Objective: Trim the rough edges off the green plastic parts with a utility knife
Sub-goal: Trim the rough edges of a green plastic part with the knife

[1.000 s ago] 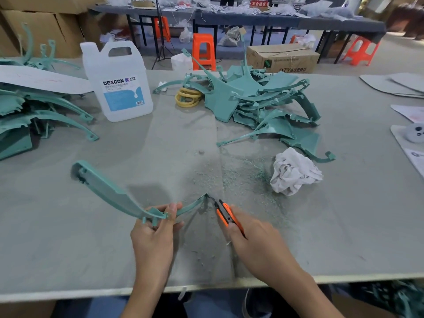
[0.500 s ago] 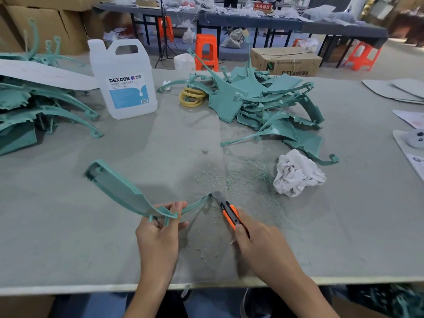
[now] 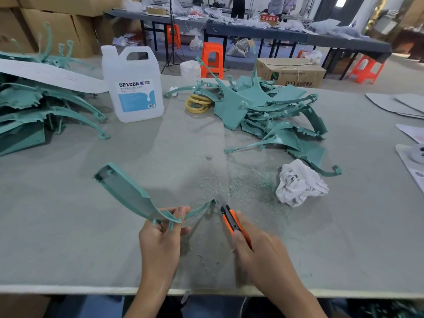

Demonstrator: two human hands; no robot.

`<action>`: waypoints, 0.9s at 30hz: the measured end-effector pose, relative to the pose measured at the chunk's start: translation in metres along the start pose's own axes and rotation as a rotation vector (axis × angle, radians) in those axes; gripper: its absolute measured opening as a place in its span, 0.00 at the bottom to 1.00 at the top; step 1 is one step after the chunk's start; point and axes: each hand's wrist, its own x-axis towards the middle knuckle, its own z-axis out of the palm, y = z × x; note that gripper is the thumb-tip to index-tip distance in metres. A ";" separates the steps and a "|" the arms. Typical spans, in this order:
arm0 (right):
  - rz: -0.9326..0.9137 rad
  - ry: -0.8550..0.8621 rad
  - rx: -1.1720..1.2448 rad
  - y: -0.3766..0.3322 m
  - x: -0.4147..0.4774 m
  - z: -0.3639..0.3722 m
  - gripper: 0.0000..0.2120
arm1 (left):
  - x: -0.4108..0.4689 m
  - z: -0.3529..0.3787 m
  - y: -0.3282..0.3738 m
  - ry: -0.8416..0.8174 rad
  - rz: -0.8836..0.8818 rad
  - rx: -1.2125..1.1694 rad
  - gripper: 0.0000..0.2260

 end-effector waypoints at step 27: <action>0.187 0.093 1.471 -0.002 0.007 -0.030 0.14 | -0.005 0.001 0.011 -0.236 0.006 0.244 0.26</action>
